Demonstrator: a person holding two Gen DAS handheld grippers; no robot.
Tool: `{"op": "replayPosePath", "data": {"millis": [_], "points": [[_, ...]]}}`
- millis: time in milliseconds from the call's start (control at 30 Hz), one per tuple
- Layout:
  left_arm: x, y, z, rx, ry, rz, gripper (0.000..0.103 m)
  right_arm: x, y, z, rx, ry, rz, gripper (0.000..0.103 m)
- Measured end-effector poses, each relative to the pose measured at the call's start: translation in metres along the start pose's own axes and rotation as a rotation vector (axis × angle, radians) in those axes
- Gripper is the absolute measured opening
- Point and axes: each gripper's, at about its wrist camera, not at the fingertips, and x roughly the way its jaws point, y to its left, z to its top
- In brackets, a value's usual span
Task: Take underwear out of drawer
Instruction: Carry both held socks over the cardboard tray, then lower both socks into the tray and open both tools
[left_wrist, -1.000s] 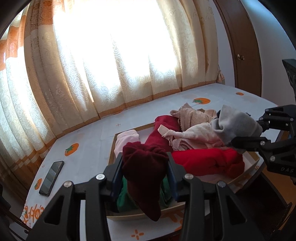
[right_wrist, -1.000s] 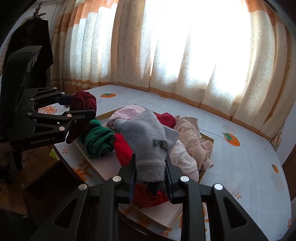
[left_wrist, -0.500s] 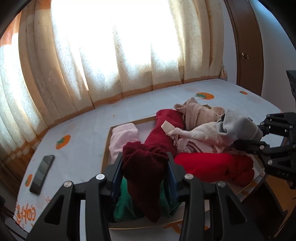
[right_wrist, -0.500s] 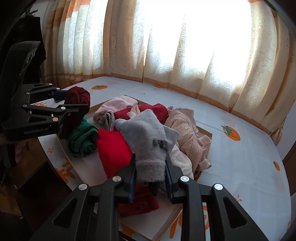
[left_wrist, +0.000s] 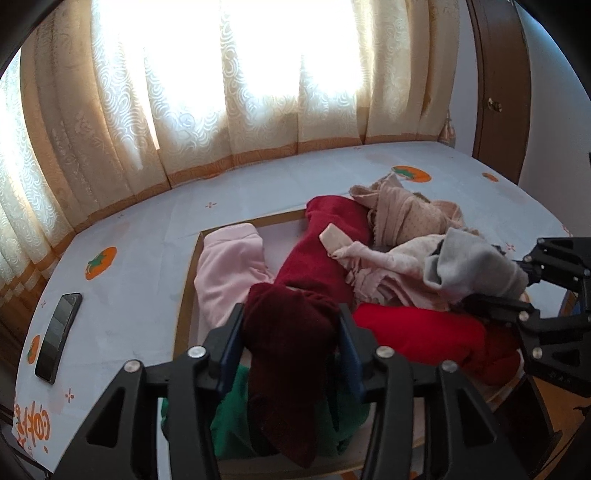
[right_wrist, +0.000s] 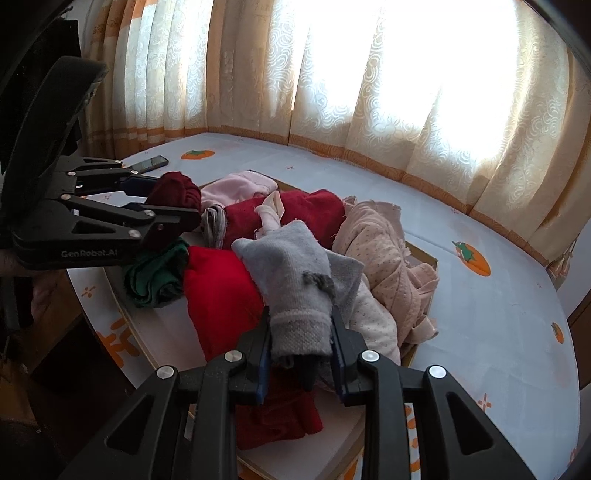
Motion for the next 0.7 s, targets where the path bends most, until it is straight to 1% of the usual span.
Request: {"op": "replayPosePath", "data": {"millis": [100,133,200,233,267,300,333,367,467,700], "points": [[0.003,-0.001,-0.002,0.005,0.007,-0.002,0.052,-0.001,-0.001,-0.001,0.008,-0.005,0.004,0.032],[0.004,-0.001,-0.004,0.009,0.009,-0.002,0.052,-0.001,-0.001,-0.001,0.009,-0.008,0.003,0.034],[0.004,-0.002,-0.005,0.010,0.010,-0.004,0.054,-0.003,-0.002,-0.003,0.012,-0.015,-0.008,0.043],[0.003,-0.001,-0.006,0.010,0.009,-0.003,0.056,-0.004,-0.003,-0.003,0.015,-0.018,-0.012,0.048],[0.002,-0.001,-0.006,0.008,0.007,-0.002,0.060,-0.005,-0.004,-0.004,0.024,-0.023,-0.012,0.051],[0.001,-0.001,-0.007,0.007,0.002,0.000,0.063,-0.006,-0.005,-0.005,0.031,-0.024,-0.011,0.052],[-0.002,-0.001,-0.007,0.006,-0.008,0.005,0.069,-0.008,-0.006,-0.006,0.037,-0.028,-0.010,0.053],[-0.004,0.000,-0.007,0.005,-0.015,0.009,0.072,-0.011,-0.006,-0.007,0.039,-0.034,-0.013,0.056],[-0.012,0.001,-0.007,0.002,-0.031,0.009,0.075,-0.016,-0.006,-0.009,0.041,-0.051,-0.023,0.064],[-0.024,-0.003,-0.009,0.014,-0.058,0.019,0.080,-0.024,-0.001,-0.012,0.039,-0.068,-0.030,0.064]]}}
